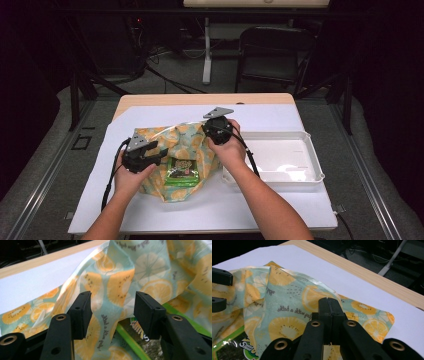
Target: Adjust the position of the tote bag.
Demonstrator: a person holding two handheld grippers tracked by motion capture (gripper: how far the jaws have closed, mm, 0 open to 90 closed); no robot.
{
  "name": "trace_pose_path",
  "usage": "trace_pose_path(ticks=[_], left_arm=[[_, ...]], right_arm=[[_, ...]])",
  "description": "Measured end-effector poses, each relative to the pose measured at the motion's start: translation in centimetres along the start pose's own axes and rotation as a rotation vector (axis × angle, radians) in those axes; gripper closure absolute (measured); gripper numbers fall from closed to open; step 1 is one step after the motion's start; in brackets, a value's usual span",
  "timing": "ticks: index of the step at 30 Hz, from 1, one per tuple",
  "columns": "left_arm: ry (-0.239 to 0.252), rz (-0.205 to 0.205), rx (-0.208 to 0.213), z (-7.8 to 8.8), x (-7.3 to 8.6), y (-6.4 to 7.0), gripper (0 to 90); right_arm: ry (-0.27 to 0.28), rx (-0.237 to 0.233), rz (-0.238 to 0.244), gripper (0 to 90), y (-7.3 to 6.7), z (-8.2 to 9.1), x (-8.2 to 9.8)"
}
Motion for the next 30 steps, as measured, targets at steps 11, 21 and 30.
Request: trace_pose_path(ticks=[11, 21, 30], left_arm=[[-0.057, -0.035, -0.018, -1.5, 1.3, -0.3, 46.0], [-0.090, -0.046, -0.041, -2.7, 2.4, -0.4, 45.3], [-0.100, -0.052, -0.060, -3.4, 2.7, -0.6, 53.6]], right_arm=[[-0.034, 0.005, -0.035, 90.0, 1.1, -1.1, 1.3], [-0.054, 0.010, -0.048, 90.0, 1.3, -1.7, 2.0], [-0.061, 0.005, -0.049, 90.0, 1.3, -1.9, 2.4]])
Point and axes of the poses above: each handheld gripper's, and its own axes: z roughly backward along the jaws, x roughly out of its underside, y roughly to its right, the point moved 10 cm from there along -z, roughly forward along the jaws, and after that the axes turned 7 degrees about -y, right-handed, at the moved point
